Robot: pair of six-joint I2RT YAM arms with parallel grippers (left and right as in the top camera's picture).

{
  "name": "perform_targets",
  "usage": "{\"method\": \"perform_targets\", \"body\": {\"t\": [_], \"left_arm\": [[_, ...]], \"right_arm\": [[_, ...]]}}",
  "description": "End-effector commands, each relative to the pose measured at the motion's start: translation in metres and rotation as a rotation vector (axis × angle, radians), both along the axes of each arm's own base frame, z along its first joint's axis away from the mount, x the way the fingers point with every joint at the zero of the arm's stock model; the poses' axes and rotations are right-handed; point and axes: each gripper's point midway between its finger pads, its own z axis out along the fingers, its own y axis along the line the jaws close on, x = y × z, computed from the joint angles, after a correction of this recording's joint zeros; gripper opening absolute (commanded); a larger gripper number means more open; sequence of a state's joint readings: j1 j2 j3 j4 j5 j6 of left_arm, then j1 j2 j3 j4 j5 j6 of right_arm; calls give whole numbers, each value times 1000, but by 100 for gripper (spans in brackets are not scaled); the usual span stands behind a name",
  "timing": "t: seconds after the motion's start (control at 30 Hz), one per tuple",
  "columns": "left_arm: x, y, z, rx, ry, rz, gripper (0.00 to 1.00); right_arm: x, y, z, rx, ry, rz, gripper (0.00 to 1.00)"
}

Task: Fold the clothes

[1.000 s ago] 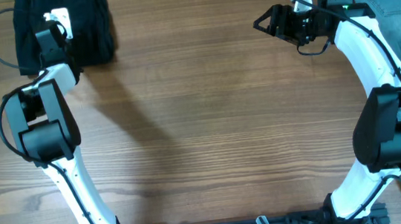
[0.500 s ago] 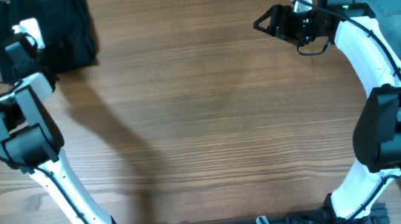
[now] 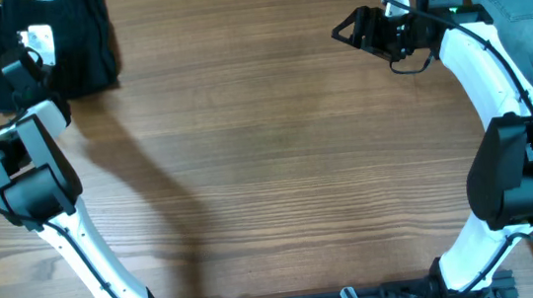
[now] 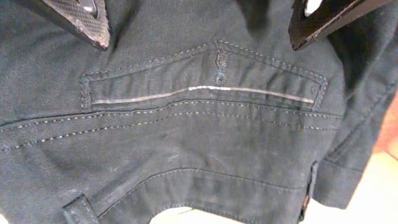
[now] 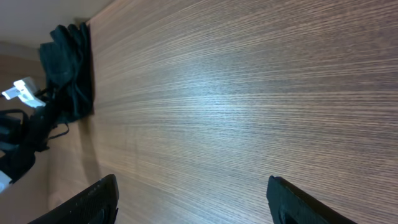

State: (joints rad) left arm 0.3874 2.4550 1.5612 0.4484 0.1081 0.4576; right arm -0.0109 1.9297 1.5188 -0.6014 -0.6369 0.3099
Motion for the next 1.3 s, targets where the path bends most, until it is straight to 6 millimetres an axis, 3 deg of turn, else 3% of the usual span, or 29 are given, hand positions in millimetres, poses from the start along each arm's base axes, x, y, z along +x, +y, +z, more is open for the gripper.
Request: {"method": "perform_targets", "body": {"t": [0.0, 0.1, 0.2, 0.3, 0.33, 0.43, 0.47, 0.53, 0.6, 0.7, 0.8, 0.97, 1.13, 1.27], "left_arm": [[-22, 25, -41, 59, 84, 21, 98], [-21, 26, -39, 64, 74, 23, 100], [-11, 25, -17, 84, 4, 33, 100], [-1, 17, 25, 52, -81, 59, 100], [4, 12, 55, 24, -140, 67, 100], [6, 3, 103, -52, -217, 87, 100], [4, -2, 118, -95, -222, 97, 100], [-5, -16, 146, -240, -225, 137, 100], [-17, -38, 176, -401, -219, 177, 100], [-42, -78, 211, -527, -162, 190, 100], [-68, -132, 245, -586, -97, 101, 100], [-111, -223, 283, -615, -6, -68, 100], [-122, -265, 278, -617, 61, -140, 100], [-123, -279, 278, -616, 71, -167, 100]], "right_arm": [[0, -2, -9, -16, 15, -11, 77], [0, -2, -9, -16, 15, -11, 77], [-1, -2, -9, -15, 20, -11, 77], [-4, -2, -11, -16, 37, -10, 77], [-4, -2, -11, -15, 35, -10, 77], [2, -2, -7, -17, 2, -7, 77], [5, 1, -3, -22, -45, 32, 80], [9, 6, 7, -70, -159, 125, 97], [12, 4, 19, -119, -233, 152, 100], [10, -4, 50, -212, -344, 167, 99], [1, -16, 93, -302, -441, 135, 100], [-47, -23, 178, -350, -582, 85, 100], [-110, -23, 240, -355, -694, 63, 100], [-149, -27, 272, -376, -773, 33, 100]]}}
